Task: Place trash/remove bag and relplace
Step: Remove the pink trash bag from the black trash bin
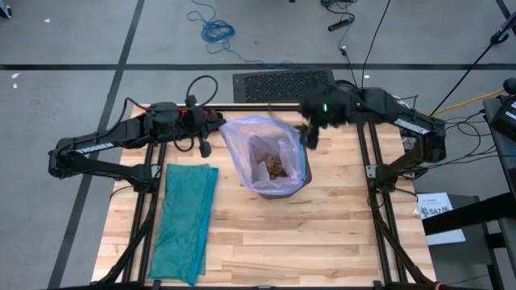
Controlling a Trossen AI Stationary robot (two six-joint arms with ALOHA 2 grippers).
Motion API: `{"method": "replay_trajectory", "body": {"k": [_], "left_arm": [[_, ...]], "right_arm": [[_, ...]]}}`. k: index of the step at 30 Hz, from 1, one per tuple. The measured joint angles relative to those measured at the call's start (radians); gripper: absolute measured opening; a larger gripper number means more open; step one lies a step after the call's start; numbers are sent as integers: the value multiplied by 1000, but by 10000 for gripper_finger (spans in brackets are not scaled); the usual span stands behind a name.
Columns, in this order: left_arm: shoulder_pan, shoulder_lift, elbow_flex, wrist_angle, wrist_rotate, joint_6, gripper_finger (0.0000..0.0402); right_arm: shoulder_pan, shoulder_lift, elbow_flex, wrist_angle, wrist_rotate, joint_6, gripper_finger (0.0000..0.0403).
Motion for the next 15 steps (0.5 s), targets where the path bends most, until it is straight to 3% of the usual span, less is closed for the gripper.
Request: {"method": "replay_trajectory", "body": {"k": [5,8,11,15], "left_arm": [[-14,1,0,-5,2,0,0],[-16,0,0,-3,17,0,0],[-16,1,0,-3,29,0,0],[-20,1,0,-3,29,-2,0]], "right_arm": [[-179,30,0,72,-316,-52,242],[-235,72,0,84,-450,-63,242],[-250,119,0,107,-511,-66,242],[-253,187,0,119,-517,-75,242]]}}
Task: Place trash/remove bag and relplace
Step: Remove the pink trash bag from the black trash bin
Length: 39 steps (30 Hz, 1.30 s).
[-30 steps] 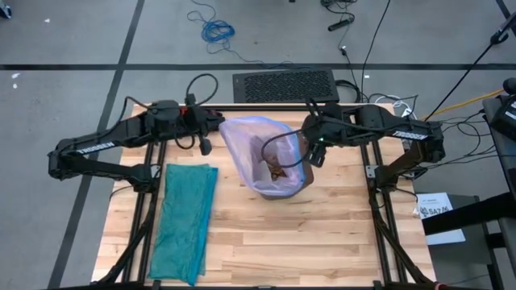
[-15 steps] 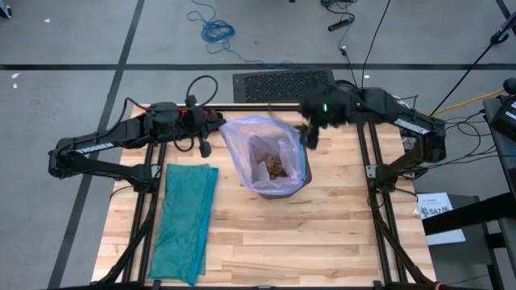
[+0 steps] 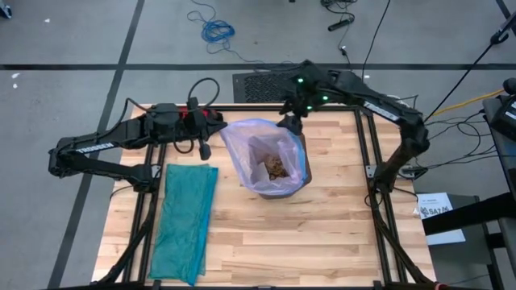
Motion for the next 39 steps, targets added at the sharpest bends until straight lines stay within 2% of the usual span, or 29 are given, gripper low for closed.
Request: {"method": "replay_trajectory", "body": {"k": [3,6,8,12,13,17,24,28,30,35,37,39], "left_arm": [[-4,0,0,-1,1,0,0],[-4,0,0,-4,1,0,0],[-4,0,0,-9,1,0,0],[-4,0,0,-15,1,0,0],[-4,0,0,-15,1,0,0],[-4,0,0,-15,-6,0,0],[-7,0,-1,-15,-14,14,0],[-42,0,-1,-15,-9,46,6],[-79,0,-1,-13,-3,82,20],[-210,0,-1,17,-17,226,69],[-271,0,-1,27,-76,284,83],[-335,5,-1,40,-177,325,90]], "right_arm": [[0,36,0,17,-33,5,233],[19,49,0,52,-46,7,194],[39,49,0,73,-47,2,147],[79,34,0,101,-21,-38,28],[91,28,0,110,9,-48,15],[142,-12,0,113,156,-81,5],[309,-88,0,178,525,-248,1],[405,-92,0,221,693,-331,0],[435,-92,0,222,732,-341,0],[446,-84,0,220,754,-315,0],[444,-85,0,221,789,-307,0],[439,-85,0,220,817,-306,0]]}}
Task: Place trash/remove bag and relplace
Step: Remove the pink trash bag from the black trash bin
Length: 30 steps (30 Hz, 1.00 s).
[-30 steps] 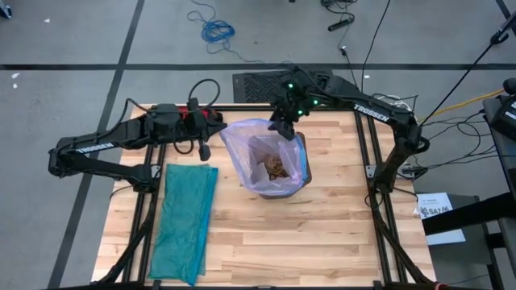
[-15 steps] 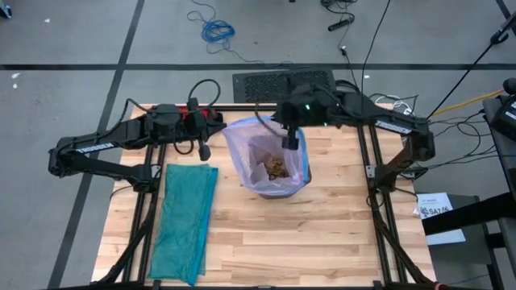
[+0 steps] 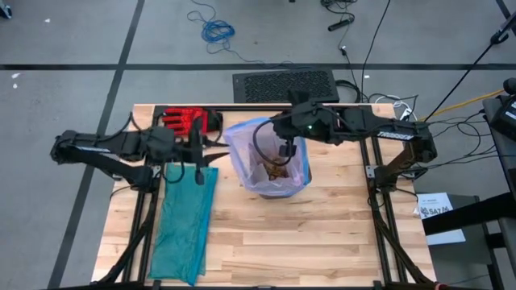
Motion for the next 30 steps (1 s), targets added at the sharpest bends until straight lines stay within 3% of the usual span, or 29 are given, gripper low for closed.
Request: {"method": "replay_trajectory", "body": {"k": [3,10,14,17,20,25,30], "left_arm": [[-96,15,-1,-8,-118,3,92],[-276,97,-100,-9,-171,-265,93],[-342,196,-192,31,-347,-374,93],[-366,294,-232,152,-510,-348,93],[-372,407,-239,311,-592,-263,93],[-373,556,-241,561,-623,-110,93],[-372,618,-240,693,-661,-57,93]], "right_arm": [[-1,0,0,-6,9,2,0],[0,-1,0,-14,8,2,0],[0,-2,0,-24,8,1,0],[0,-2,0,-24,8,1,0],[0,-2,0,-24,8,-1,0],[0,-3,0,-24,7,-5,0],[0,-3,0,-26,7,-9,0]]}}
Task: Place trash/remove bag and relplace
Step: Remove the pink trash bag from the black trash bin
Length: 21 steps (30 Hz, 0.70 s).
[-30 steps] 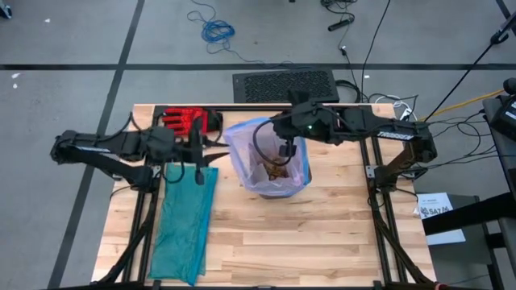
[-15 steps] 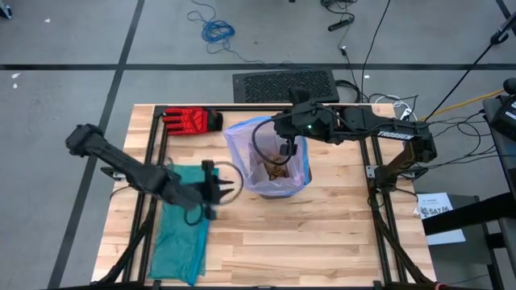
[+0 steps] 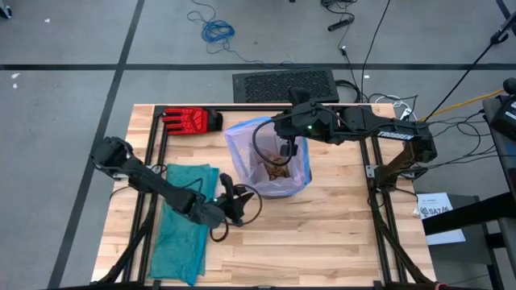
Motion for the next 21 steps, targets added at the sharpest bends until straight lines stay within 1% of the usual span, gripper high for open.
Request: {"method": "replay_trajectory", "body": {"k": [5,9,11,14,15,18,21], "left_arm": [[25,6,1,41,-48,1,93],[49,2,1,41,-91,-46,87],[50,2,1,44,-120,-49,70],[36,1,1,77,-134,-30,21],[27,0,1,98,-135,-13,11],[-6,-13,1,165,-139,55,3],[-38,-38,2,205,-167,118,2]], "right_arm": [[0,0,0,0,-1,0,0],[0,0,0,1,-1,2,0],[0,0,0,1,-1,4,0],[1,0,0,1,-1,8,0],[1,0,0,0,-1,9,0],[2,0,0,-1,-1,11,0],[2,0,0,-7,-2,11,0]]}}
